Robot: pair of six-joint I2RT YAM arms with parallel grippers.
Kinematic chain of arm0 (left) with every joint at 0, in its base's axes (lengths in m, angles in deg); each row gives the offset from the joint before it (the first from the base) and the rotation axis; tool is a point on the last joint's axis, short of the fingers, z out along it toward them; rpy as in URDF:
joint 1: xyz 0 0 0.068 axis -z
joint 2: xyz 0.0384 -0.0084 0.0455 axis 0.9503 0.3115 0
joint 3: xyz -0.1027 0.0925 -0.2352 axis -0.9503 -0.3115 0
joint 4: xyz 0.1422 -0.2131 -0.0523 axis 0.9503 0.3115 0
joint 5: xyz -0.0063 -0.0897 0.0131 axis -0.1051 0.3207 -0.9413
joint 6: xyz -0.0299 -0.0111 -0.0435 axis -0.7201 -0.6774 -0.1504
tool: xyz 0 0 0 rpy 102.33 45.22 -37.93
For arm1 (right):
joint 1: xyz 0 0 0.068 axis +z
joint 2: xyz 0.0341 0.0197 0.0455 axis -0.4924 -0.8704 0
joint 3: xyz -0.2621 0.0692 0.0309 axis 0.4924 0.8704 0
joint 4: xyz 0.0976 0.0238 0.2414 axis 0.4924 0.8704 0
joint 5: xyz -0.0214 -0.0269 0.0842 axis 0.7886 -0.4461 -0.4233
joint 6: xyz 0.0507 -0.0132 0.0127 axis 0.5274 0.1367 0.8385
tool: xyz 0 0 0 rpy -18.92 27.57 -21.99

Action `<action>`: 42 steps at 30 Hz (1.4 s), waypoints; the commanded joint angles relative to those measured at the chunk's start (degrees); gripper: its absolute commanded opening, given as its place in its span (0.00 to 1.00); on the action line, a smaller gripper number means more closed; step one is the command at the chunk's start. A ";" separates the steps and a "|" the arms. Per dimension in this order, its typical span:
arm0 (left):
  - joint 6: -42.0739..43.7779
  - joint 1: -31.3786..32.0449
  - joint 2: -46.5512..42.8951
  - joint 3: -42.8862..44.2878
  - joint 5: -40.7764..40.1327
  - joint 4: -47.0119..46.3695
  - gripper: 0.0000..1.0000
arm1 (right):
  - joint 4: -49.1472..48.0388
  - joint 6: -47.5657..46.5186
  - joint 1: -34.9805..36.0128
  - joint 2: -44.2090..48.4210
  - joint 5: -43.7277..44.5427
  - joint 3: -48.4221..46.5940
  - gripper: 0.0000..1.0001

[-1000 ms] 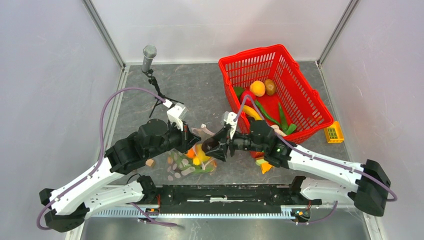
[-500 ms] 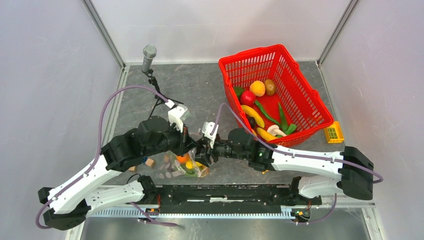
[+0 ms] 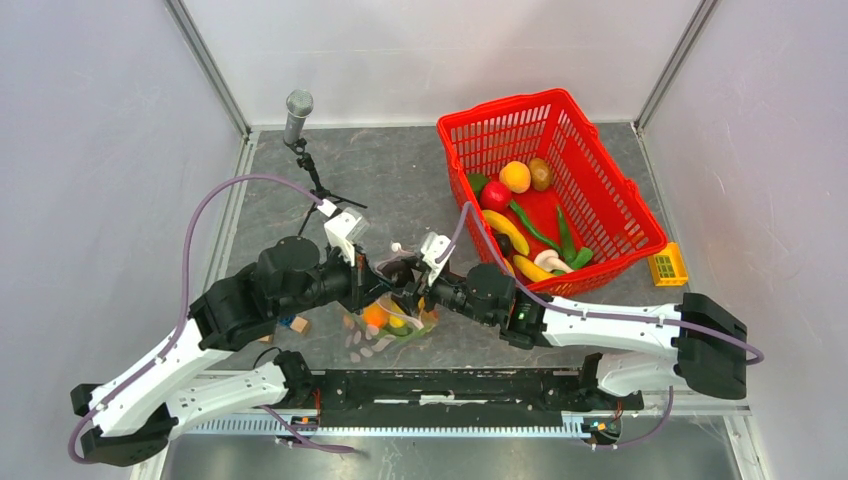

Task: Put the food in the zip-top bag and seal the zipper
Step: Place the fake fruit in the zipper food storage bag.

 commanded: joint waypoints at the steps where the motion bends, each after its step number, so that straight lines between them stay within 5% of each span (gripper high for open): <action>1: -1.24 0.04 -1.56 0.60 1.44 -7.35 0.02 | -2.26 -1.77 -0.06 -2.14 -10.73 -4.40 0.75; 7: -1.31 0.02 -3.67 -1.30 -1.10 -9.91 0.02 | -0.60 -0.59 -0.06 -0.02 -10.29 -2.80 0.92; 12: -2.08 0.07 -6.61 -2.72 -5.97 -10.25 0.03 | 2.83 -1.83 -0.06 6.38 -10.68 -2.12 0.95; 14: -2.17 0.05 -7.50 -3.06 -7.22 -10.48 0.03 | 4.05 -2.07 -0.06 8.07 -11.66 -1.90 0.88; 18: -2.42 0.01 -8.43 -3.67 -7.80 -10.94 0.03 | 6.12 -1.29 -0.06 8.97 -13.03 -2.18 0.54; 23: -2.69 -0.01 -7.38 -3.87 -6.57 -11.11 0.04 | 6.09 0.89 -0.06 8.33 -15.55 -2.27 0.33; 27: -2.42 0.02 -6.74 -3.79 -5.88 -11.27 0.04 | 10.89 0.68 -0.06 4.40 -20.60 -5.61 0.36; 35: -2.28 0.03 -4.82 -3.18 -3.60 -11.53 0.04 | 16.96 -0.72 -0.06 -2.58 -10.54 -12.32 0.44; 42: -2.02 0.03 -5.69 -3.96 -5.77 -11.01 0.05 | 15.42 -1.57 -0.06 2.77 -9.48 -11.06 0.57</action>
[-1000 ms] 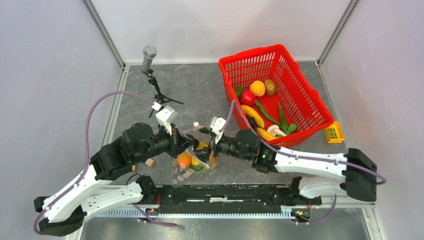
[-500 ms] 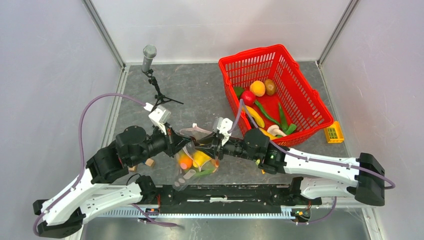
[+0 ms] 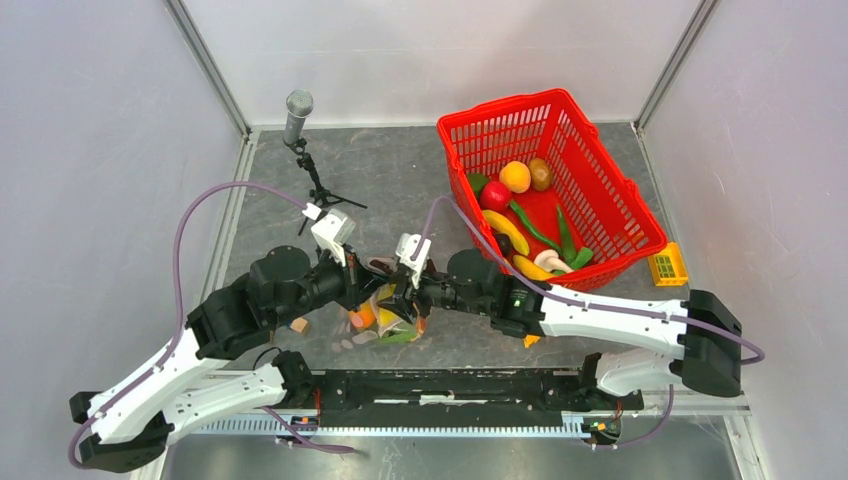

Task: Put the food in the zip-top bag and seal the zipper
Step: Place the fake fruit in the zipper food storage bag.

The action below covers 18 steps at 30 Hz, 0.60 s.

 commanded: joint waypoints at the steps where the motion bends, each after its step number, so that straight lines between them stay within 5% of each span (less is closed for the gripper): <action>1: -0.78 0.05 -1.58 0.56 -0.68 -5.96 0.05 | -3.42 -1.84 0.16 7.34 3.18 1.21 0.59; 11: 0.56 0.04 0.27 0.38 -3.11 -4.53 0.05 | 0.02 -4.75 0.20 22.66 11.56 5.69 0.71; 15: 0.68 0.03 1.63 0.77 -2.16 -4.87 0.05 | 1.93 -9.35 0.16 26.36 26.47 4.74 0.76; 18: 0.62 0.04 1.49 0.30 -1.76 -5.30 0.05 | 2.48 -11.80 -0.75 26.58 45.49 3.61 0.82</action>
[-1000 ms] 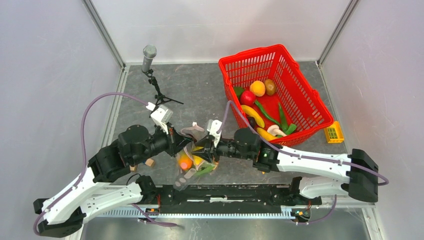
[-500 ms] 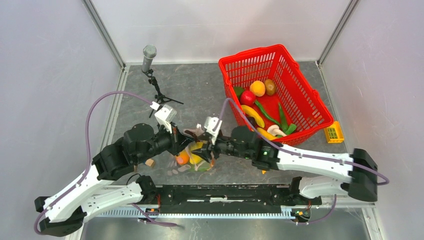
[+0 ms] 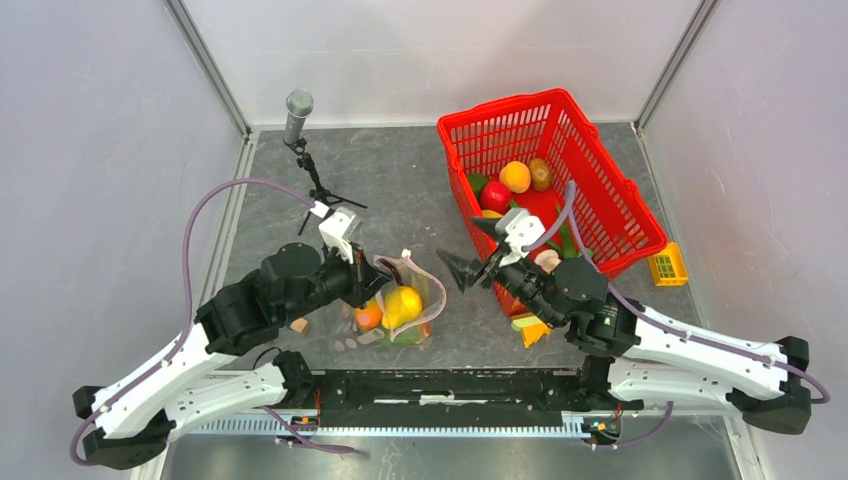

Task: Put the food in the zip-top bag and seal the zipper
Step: Place the fake fruit in the zipper food storage bag, then pick up the fake vegetable from the bin.

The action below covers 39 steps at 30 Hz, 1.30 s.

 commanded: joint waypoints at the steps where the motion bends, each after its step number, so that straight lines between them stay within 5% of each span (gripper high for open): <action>1: 0.57 -0.04 -0.36 0.63 0.02 -4.62 0.05 | 1.83 -5.46 -1.98 0.11 28.52 -1.97 0.81; 11: 0.85 -0.02 -0.68 0.64 0.23 -4.69 0.05 | 12.96 3.81 -31.95 -7.40 15.55 -6.17 0.81; 16: 0.25 0.01 0.28 1.21 0.72 -4.66 0.05 | 20.75 4.38 -46.37 -16.29 -9.47 -9.62 0.87; 19: -0.54 -0.05 -0.26 0.34 0.86 -4.90 0.05 | 25.26 2.49 -50.78 -23.41 -15.54 -11.89 0.88; 31: -0.57 -0.04 -0.56 -0.65 1.18 -5.37 0.05 | 18.66 2.64 -55.67 -38.95 -6.50 -20.42 0.91; 39: 0.76 -0.01 0.38 0.05 0.87 -4.94 0.05 | 14.86 -0.92 -55.79 -51.88 3.14 -29.41 0.80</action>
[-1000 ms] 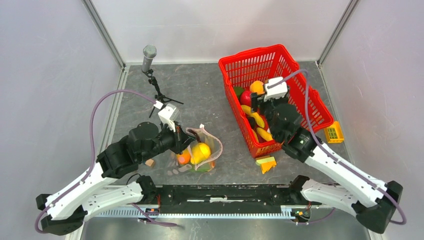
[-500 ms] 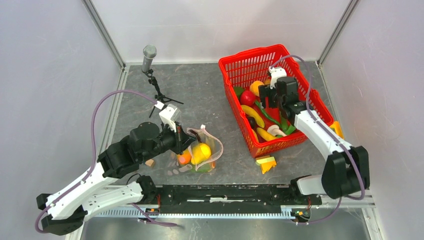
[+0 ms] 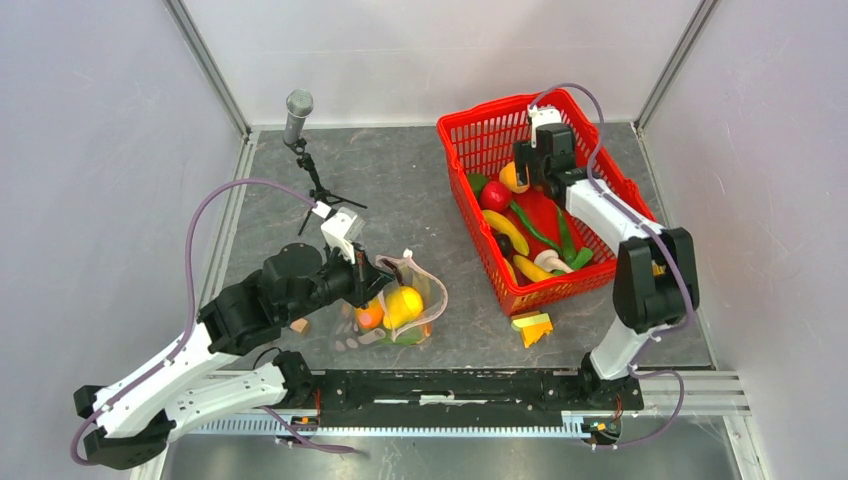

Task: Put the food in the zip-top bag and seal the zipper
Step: Pick up the fake vegetable from the bin.

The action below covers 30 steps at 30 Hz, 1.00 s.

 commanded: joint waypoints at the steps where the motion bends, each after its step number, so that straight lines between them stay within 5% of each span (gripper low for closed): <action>1: 0.73 0.01 0.15 0.88 0.16 -3.33 0.05 | -4.44 -4.82 -0.27 -6.56 6.45 -6.19 0.80; 21: 1.91 -0.04 2.19 1.62 -0.90 -3.29 0.05 | -5.74 -8.93 -4.24 -25.25 0.47 -14.56 0.75; 30: 1.38 -0.01 1.00 1.01 -1.42 -3.14 0.05 | -5.75 -6.00 -4.33 -18.98 -3.16 -10.86 0.42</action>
